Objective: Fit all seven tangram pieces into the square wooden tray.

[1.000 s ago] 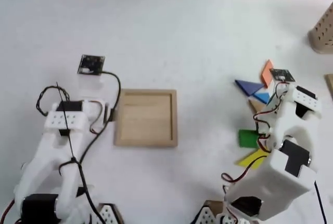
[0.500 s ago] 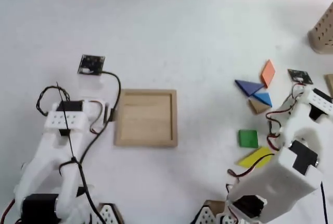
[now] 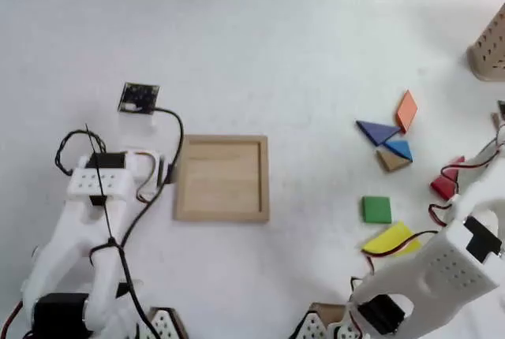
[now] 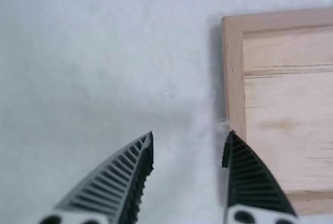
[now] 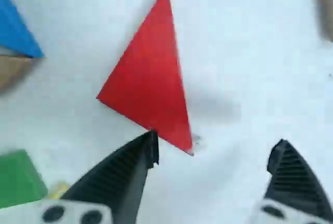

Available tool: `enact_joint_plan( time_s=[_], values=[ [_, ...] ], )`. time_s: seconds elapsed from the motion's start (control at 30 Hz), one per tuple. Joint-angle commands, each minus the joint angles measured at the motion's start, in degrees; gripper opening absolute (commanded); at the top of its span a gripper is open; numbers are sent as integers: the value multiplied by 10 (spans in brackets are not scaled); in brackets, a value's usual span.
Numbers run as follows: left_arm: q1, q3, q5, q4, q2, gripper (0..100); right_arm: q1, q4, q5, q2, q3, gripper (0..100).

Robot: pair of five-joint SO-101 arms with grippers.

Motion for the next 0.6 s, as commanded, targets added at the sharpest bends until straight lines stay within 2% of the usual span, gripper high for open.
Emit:
enact_joint_plan(
  time_s=[0.0,0.17,0.33,0.57],
  values=[
    [-3,-4,-5,-7,-22,222,0,39,-6,-6,-53,330],
    [-3,-4,-5,-7,-22,222,-48,73,-48,-6,-51,322],
    [-3,-4,-5,-7,-22,222,-80,62,-61,-4,-40,234],
    [-3,-4,-6,-7,-22,222,-100,-29,-62,-2,31,303]
  ],
)
